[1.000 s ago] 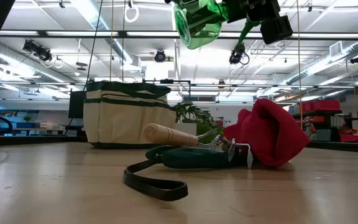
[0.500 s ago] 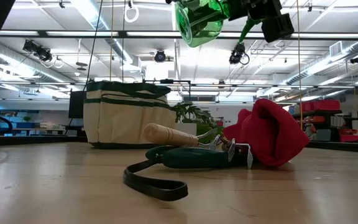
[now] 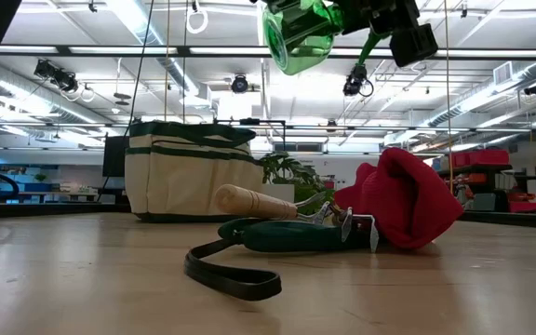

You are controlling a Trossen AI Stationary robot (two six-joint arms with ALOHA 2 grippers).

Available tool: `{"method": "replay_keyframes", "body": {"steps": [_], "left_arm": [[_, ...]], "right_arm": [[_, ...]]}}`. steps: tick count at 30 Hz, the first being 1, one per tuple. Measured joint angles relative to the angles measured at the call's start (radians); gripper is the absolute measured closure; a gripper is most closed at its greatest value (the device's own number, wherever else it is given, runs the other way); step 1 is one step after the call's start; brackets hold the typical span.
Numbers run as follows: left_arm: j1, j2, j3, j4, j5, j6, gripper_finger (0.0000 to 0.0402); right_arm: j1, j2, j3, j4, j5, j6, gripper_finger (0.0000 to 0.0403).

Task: Pick & Place Garden tools in Gardening bag
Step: Put the green spray bottle into the gardening bag

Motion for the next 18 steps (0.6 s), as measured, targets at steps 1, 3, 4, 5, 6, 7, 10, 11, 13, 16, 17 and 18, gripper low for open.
{"method": "replay_keyframes", "body": {"steps": [1, 3, 4, 5, 6, 7, 10, 11, 13, 16, 17, 18], "left_arm": [[-0.003, 0.000, 0.000, 0.000, -0.021, 0.000, 0.0168], [-0.005, 0.000, 0.000, -0.004, -0.037, -0.002, 0.0167], [-0.004, 0.002, 0.000, -0.005, -0.037, -0.002, 0.0167], [-0.005, 0.010, 0.002, -0.005, -0.035, -0.003, 0.0167], [-0.008, 0.013, 0.003, -0.005, -0.028, -0.007, 0.0167], [-0.010, 0.015, 0.002, -0.009, -0.023, -0.016, 0.0167], [-0.017, 0.022, 0.002, -0.009, -0.032, -0.021, 0.0167], [-0.020, 0.027, 0.003, -0.008, -0.042, -0.020, 0.0167], [-0.021, 0.029, 0.003, -0.011, -0.069, -0.023, 0.0167], [-0.021, 0.042, 0.003, -0.001, -0.049, -0.038, 0.0167], [-0.020, 0.044, 0.002, 0.007, -0.019, -0.058, 0.0167], [-0.019, 0.045, 0.002, 0.014, 0.014, -0.070, 0.0167]], "right_arm": [[0.000, 0.000, 0.000, 0.000, 0.000, 0.000, 0.0281], [0.000, 0.000, 0.000, 0.001, 0.000, 0.000, 0.0281], [0.000, 0.000, 0.000, 0.001, -0.001, 0.001, 0.0281], [0.000, 0.000, 0.000, 0.001, -0.001, 0.001, 0.0281], [-0.001, 0.000, 0.000, -0.001, -0.007, 0.001, 0.0281], [0.000, 0.001, 0.000, 0.000, -0.015, 0.002, 0.0281], [0.000, 0.002, 0.000, 0.001, -0.011, 0.004, 0.0281], [0.000, 0.002, 0.000, 0.000, -0.009, 0.002, 0.0281], [0.000, 0.003, 0.000, -0.002, -0.020, 0.002, 0.0281], [0.000, 0.003, 0.000, -0.001, -0.020, 0.002, 0.0281], [0.001, 0.003, 0.000, 0.000, -0.021, 0.005, 0.0281], [0.001, 0.003, 0.000, 0.001, -0.021, 0.008, 0.0281]]}}
